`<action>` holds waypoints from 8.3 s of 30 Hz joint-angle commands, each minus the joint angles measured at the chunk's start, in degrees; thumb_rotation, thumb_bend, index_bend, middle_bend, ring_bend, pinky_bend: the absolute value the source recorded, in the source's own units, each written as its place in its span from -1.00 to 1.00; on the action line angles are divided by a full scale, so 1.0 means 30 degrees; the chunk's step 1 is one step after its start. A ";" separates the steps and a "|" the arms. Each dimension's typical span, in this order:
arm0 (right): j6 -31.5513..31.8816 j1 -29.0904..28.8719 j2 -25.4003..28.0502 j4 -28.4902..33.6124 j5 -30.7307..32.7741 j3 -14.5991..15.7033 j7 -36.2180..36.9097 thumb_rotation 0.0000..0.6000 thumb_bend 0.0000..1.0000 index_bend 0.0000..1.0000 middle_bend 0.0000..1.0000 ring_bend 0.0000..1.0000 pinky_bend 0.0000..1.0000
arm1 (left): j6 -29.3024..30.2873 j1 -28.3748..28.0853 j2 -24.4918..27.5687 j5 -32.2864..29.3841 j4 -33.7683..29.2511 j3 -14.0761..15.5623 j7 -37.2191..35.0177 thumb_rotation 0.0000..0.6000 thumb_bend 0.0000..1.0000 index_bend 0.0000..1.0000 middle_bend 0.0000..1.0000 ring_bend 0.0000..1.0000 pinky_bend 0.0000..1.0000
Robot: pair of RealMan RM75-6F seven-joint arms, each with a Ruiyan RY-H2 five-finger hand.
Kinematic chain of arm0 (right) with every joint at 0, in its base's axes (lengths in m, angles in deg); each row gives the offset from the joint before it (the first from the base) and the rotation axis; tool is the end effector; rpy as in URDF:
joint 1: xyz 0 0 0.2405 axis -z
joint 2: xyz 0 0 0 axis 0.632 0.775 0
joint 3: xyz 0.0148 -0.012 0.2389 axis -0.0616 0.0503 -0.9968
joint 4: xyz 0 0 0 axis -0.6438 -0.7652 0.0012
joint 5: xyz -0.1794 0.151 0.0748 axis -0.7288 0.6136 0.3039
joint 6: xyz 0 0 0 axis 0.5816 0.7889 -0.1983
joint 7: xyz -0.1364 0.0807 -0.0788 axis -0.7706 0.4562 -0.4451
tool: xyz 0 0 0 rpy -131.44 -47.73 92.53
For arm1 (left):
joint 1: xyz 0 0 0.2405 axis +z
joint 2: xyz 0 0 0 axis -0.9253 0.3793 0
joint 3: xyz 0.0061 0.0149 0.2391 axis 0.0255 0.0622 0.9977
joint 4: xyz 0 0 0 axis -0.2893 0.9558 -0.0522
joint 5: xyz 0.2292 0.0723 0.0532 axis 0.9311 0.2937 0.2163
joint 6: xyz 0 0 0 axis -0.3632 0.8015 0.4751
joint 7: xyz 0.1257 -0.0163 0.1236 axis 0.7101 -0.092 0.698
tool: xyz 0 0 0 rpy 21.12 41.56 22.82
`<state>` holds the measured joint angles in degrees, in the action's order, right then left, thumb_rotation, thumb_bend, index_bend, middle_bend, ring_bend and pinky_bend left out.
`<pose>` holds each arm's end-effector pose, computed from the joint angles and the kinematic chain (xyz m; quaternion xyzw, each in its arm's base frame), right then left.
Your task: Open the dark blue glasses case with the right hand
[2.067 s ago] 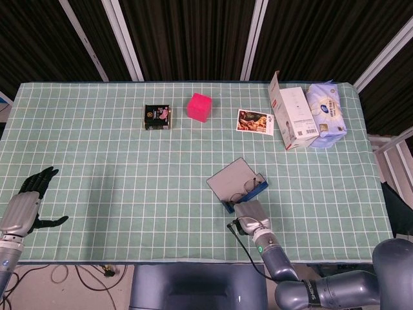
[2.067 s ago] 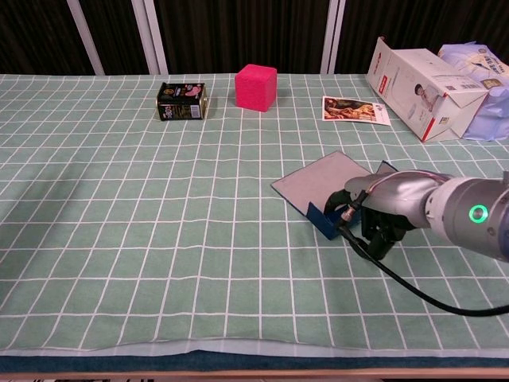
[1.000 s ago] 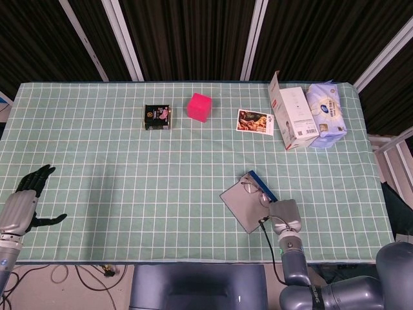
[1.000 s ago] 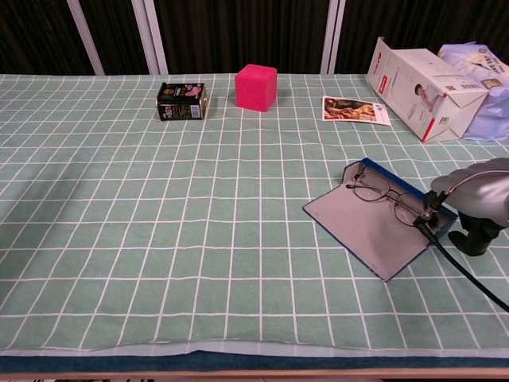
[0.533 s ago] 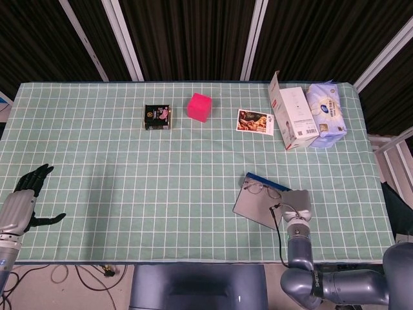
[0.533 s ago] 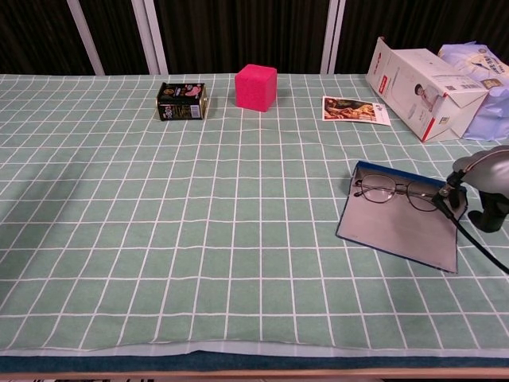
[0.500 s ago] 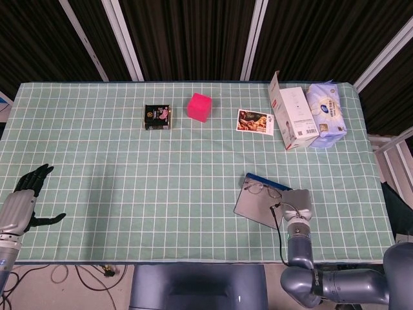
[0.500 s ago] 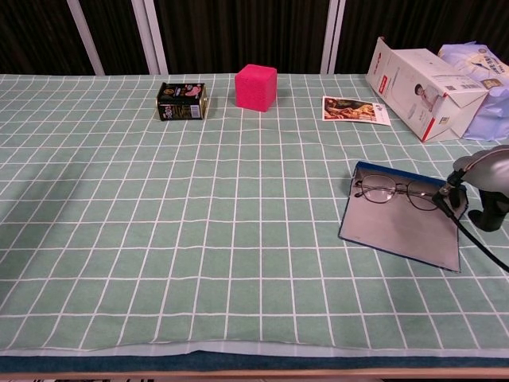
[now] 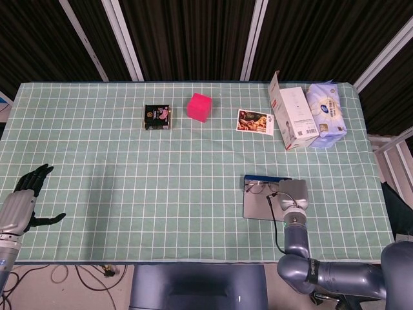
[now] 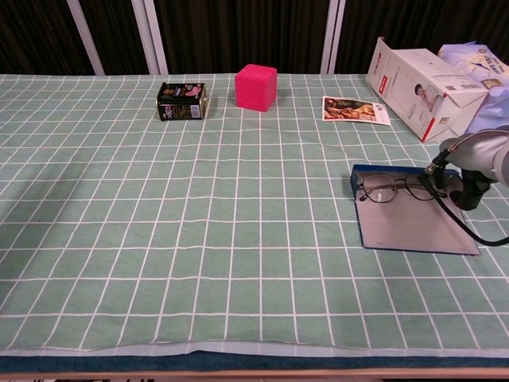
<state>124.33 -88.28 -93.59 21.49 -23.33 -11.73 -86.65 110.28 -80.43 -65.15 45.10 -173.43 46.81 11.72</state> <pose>-0.1757 -0.3407 -0.0423 0.6779 -0.4167 0.0611 0.6026 -0.2942 0.2567 0.0974 -0.5753 -0.4977 -0.3964 0.5140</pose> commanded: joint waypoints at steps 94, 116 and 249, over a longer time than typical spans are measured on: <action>-0.6382 -0.1146 0.0431 -0.4785 0.1595 -0.1910 0.5892 1.00 -0.07 -0.14 0.90 1.00 1.00 | 0.0600 -0.0165 -0.0965 0.1074 0.1100 0.0335 0.1979 1.00 -1.00 -1.00 -1.00 -1.00 -1.00; -0.6446 -0.1282 0.0330 -0.5068 0.1977 -0.1761 0.5946 1.00 -0.02 -0.03 0.90 1.00 1.00 | 0.0430 -0.0206 -0.0911 0.0825 0.0961 0.0289 0.1888 1.00 -1.00 -1.00 -1.00 -1.00 -1.00; -0.3235 0.3064 -0.4172 -0.6131 -0.7978 -0.4969 1.5987 1.00 -0.03 0.37 0.89 1.00 1.00 | 0.0498 -0.0176 -0.0732 0.0850 0.0705 0.0251 0.1437 1.00 -1.00 -1.00 -1.00 -1.00 -1.00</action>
<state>114.71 -79.06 -106.06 3.17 -47.32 -26.55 -38.65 111.77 -80.96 -67.34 47.65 -171.31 47.56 16.04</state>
